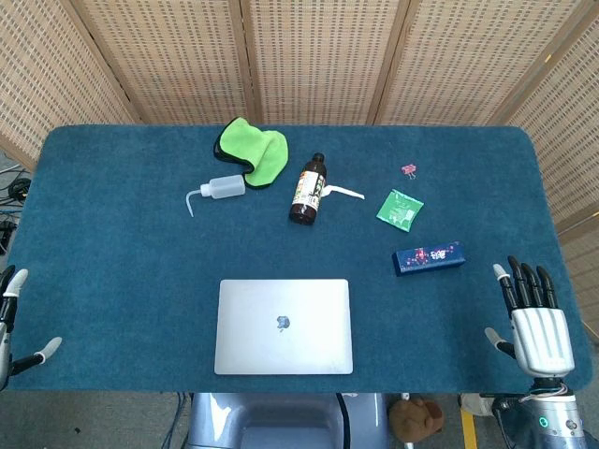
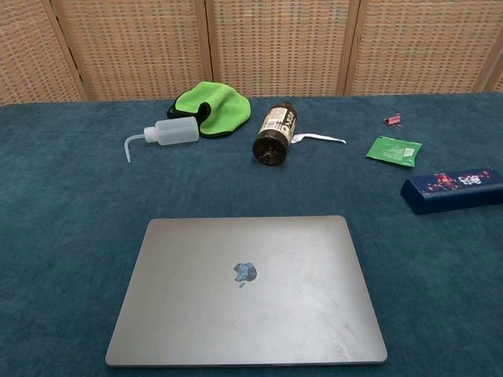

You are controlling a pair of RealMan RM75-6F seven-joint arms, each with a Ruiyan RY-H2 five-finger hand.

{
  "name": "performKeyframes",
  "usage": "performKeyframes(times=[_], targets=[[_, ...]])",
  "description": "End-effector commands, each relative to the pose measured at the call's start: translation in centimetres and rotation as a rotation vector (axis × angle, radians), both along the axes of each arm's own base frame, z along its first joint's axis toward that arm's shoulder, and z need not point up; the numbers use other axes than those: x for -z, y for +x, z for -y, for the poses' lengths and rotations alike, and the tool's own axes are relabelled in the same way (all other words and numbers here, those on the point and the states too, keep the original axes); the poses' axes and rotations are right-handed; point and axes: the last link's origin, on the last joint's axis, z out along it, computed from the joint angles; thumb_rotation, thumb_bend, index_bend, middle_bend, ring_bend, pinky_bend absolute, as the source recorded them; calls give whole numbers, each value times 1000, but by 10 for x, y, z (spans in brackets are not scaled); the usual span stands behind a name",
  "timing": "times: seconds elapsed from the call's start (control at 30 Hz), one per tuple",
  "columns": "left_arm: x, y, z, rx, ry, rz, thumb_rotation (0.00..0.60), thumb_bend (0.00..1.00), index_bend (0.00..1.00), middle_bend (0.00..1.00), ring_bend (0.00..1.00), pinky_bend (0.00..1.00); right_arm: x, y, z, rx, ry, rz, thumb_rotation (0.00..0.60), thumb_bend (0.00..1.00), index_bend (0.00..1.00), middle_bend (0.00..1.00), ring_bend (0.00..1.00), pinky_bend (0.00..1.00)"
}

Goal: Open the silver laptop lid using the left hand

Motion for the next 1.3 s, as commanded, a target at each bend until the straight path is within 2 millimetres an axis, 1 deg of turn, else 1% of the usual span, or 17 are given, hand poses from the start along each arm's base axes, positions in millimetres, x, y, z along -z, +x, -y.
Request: performKeyframes(times=[0.03, 0.1, 0.27, 0.4, 0.43, 0.53, 0.67, 0.73, 0.77, 0.8, 0.87, 0.97, 1.07, 1.3], targets=[[0, 0, 0, 1, 0, -1, 600, 16, 0, 0, 0, 0, 0, 0, 0, 2, 0, 0, 600, 0, 0, 0, 0, 0], [0, 0, 0, 0, 0, -2, 600, 15, 0, 0, 0, 0, 0, -1, 0, 3, 1, 0, 600, 0, 0, 0, 0, 0], [3, 5, -7, 28, -27, -2, 600, 15, 0, 0, 0, 0, 2, -1, 0, 9, 15, 6, 600, 0, 0, 0, 0, 0], [17, 20, -21, 128, -116, -9, 600, 16, 0, 0, 0, 0, 2, -1, 1, 10, 15, 0, 600, 0, 0, 0, 0, 0], [26, 35, -29, 225, -161, -22, 600, 18, 0, 0, 0, 0, 1, -3, 2, 18, 12, 11, 600, 0, 0, 0, 0, 0], [39, 56, -40, 369, -218, -53, 600, 23, 0, 0, 0, 0, -3, -5, 5, 29, 10, 21, 600, 0, 0, 0, 0, 0], [66, 93, -54, 626, -354, -91, 600, 16, 0, 0, 0, 0, -6, -5, 6, 30, 12, 42, 600, 0, 0, 0, 0, 0], [80, 106, -61, 739, -389, -129, 600, 9, 0, 0, 0, 0, -7, -6, 6, 28, 12, 49, 600, 0, 0, 0, 0, 0], [90, 112, -65, 783, -421, -166, 600, 7, 0, 0, 0, 0, -8, -7, 6, 28, 12, 52, 600, 0, 0, 0, 0, 0], [96, 115, -66, 797, -443, -174, 600, 6, 0, 0, 0, 0, -8, -7, 6, 29, 13, 54, 600, 0, 0, 0, 0, 0], [115, 127, -68, 834, -524, -192, 600, 5, 0, 0, 0, 0, -9, -7, 6, 31, 16, 60, 600, 0, 0, 0, 0, 0], [131, 136, -69, 865, -574, -230, 600, 1, 0, 0, 0, 0, -10, -8, 7, 31, 14, 64, 600, 0, 0, 0, 0, 0], [157, 145, -68, 879, -648, -256, 600, 0, 0, 0, 0, 0, -11, -9, 7, 35, 11, 68, 600, 0, 0, 0, 0, 0], [197, 158, -67, 856, -716, -201, 600, 0, 0, 0, 0, 0, -12, -11, 8, 40, 18, 78, 600, 0, 0, 0, 0, 0]])
